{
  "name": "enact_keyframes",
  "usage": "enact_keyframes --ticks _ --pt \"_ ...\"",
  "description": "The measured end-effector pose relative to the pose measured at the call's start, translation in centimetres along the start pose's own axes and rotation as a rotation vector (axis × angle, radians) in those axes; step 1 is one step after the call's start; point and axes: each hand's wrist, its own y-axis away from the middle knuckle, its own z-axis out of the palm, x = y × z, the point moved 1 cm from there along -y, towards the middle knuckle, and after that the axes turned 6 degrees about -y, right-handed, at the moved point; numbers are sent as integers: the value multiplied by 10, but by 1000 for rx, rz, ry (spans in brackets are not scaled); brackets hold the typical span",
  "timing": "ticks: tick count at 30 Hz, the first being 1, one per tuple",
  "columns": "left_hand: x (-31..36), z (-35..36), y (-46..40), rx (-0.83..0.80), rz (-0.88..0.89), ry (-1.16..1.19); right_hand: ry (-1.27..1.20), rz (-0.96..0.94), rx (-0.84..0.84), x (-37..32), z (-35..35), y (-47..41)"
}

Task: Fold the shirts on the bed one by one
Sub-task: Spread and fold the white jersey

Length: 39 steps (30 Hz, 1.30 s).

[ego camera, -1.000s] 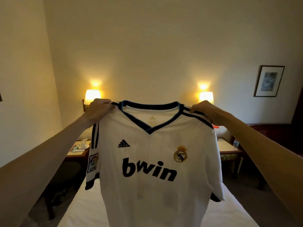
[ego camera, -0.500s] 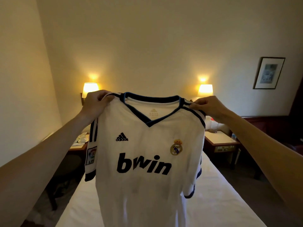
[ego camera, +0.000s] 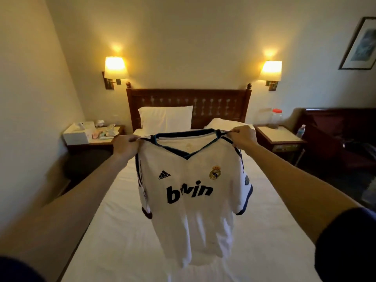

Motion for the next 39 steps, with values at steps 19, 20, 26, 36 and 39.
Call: enact_keyframes --ticks 19,20,26,36,39 --pt "-16 36 131 -17 294 13 -426 161 -502 38 145 -68" --pt "-22 68 146 -62 272 -4 -358 165 -514 66 148 -70" --pt "-63 285 234 -273 182 -157 -28 252 -589 286 173 -79" --pt "-189 562 364 -966 54 -101 517 131 -458 625 182 39" --pt "-251 553 366 -721 125 -276 477 -58 -448 654 180 137"
